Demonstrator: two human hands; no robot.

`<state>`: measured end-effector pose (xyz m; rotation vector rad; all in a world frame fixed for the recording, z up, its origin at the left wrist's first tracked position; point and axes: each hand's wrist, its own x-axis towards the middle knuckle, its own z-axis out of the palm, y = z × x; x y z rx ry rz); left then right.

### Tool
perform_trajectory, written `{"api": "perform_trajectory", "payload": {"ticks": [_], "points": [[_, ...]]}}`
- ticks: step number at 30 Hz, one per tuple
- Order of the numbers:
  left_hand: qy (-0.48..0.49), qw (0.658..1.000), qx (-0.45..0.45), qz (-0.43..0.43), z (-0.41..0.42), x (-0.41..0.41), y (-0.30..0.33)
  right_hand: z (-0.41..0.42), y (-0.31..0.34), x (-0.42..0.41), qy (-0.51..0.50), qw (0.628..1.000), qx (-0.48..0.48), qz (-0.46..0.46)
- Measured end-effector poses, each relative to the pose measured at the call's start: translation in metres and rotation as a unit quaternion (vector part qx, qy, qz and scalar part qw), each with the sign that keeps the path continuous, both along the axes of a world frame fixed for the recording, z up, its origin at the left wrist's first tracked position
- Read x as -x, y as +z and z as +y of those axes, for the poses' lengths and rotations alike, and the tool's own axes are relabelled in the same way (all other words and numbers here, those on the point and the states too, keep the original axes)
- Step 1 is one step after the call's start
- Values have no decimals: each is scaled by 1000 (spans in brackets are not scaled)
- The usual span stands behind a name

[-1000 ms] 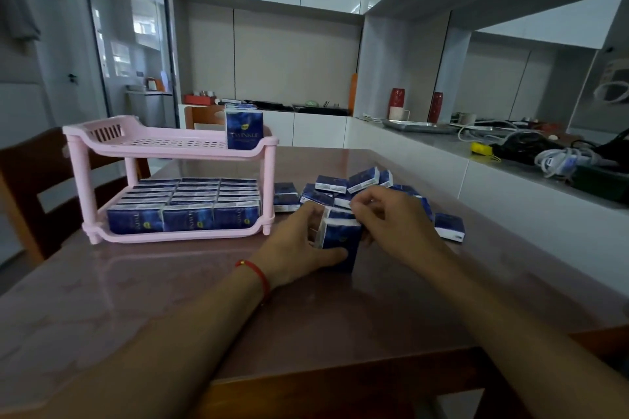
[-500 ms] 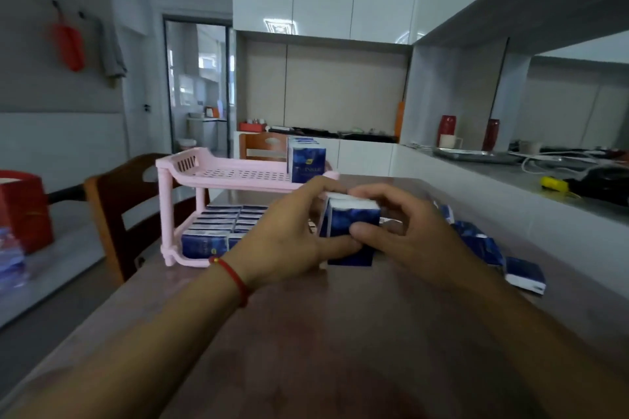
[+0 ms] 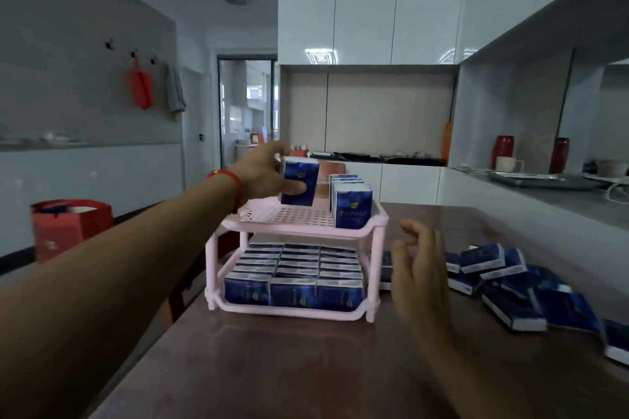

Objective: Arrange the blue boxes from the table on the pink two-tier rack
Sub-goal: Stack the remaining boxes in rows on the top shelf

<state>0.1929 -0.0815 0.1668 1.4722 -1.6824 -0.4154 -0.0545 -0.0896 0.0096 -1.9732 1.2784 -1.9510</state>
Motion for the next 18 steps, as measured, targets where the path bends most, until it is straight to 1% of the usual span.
{"api": "perform_trajectory", "payload": {"ticks": [3,7,9,11,13,14,18], "points": [[2,999,-49,21,-32,8,-2,-7,-8,4,-16,1000,-11,7],[25,995,-93,41,-65,15,-13,-12,-12,5,-26,999,-22,12],[23,991,-111,68,-74,14,-18,-14,-13,3,-24,999,-26,21],[0,986,-125,106,-80,11,-21,-15,-15,0,-20,999,-30,29],[-30,981,-133,139,-83,9,-24,-16,-16,-2,-16,999,-38,29],[-40,980,-131,143,-84,9,-25,-17,-17,-3,-13,999,-43,28],[-48,984,-114,126,-84,13,-27,-21,-21,-6,-6,998,-52,33]]}}
